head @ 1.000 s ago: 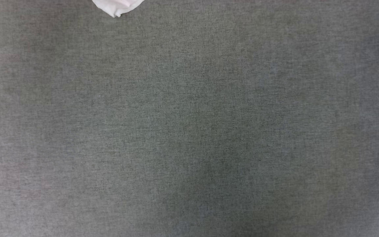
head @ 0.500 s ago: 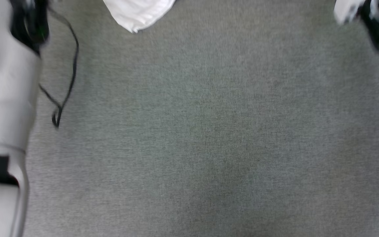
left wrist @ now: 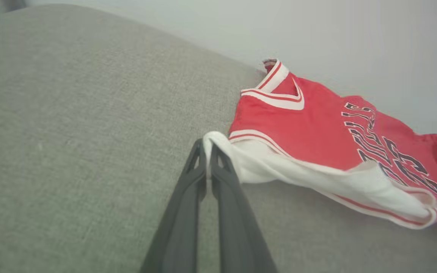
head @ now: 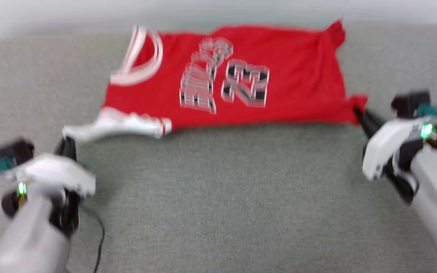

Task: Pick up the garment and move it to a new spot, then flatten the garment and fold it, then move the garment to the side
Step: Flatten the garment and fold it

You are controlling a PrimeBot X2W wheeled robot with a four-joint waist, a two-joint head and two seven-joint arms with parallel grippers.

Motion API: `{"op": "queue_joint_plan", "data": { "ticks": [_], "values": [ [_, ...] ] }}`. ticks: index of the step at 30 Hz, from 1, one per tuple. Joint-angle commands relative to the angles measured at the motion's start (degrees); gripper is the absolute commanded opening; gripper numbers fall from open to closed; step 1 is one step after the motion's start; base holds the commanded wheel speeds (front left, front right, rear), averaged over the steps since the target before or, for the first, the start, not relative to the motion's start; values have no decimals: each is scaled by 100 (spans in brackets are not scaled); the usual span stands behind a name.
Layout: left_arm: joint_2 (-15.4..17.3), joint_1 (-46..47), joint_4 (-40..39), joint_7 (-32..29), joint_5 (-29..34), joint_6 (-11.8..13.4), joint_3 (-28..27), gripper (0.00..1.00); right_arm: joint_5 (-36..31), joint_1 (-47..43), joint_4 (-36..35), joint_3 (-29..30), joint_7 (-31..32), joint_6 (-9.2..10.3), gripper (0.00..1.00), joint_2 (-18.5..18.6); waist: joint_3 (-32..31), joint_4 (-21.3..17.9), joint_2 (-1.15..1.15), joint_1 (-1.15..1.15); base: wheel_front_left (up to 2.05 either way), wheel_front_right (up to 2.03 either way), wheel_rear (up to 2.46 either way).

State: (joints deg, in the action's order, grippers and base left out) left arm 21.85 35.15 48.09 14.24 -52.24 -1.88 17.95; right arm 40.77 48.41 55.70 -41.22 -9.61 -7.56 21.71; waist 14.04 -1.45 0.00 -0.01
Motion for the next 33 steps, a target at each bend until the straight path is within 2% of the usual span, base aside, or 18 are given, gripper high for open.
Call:
{"op": "queue_joint_plan", "data": {
  "ticks": [1, 8, 13, 18, 23, 28, 33],
  "values": [
    [134, -286, -77, 46, 10, 78, -45, 0, 58, -205, -18, -4, -31, 14, 0, 136, -561, -4, 0, 1, 0, 0, 0],
    [355, -2310, -1487, 0, -122, 663, -171, 0, 293, -1430, -529, -64, 54, 16, 0, 400, -1277, -69, 0, 1, 0, 0, 0],
    [539, -3631, -2790, -229, -270, 1306, -299, 0, 375, -2332, -903, 148, 183, 21, 0, 569, -1578, -104, 0, 1, 0, 0, 0],
    [672, -4713, -4097, -455, -415, 1950, -452, 0, 343, -3183, -1366, 634, 361, 21, 0, 641, -1689, -139, 0, 1, 0, 0, 0],
    [802, -5522, -5116, -631, -560, 2406, -638, 0, 84, -3981, -1898, 1327, 717, 22, 0, 691, -1714, -163, 0, 1, 0, 0, 0],
    [966, -5528, -5720, -783, -459, 2552, -611, 0, -382, -4453, -2678, 2064, 1246, 22, 0, 516, -1625, -176, 0, 1, 0, 0, 0],
    [935, -4797, -5677, -936, -269, 2382, -308, 0, -926, -4428, -3444, 2603, 1908, 14, 0, 233, -1379, -163, 0, 1, 0, 0, 0]
  ]
}}
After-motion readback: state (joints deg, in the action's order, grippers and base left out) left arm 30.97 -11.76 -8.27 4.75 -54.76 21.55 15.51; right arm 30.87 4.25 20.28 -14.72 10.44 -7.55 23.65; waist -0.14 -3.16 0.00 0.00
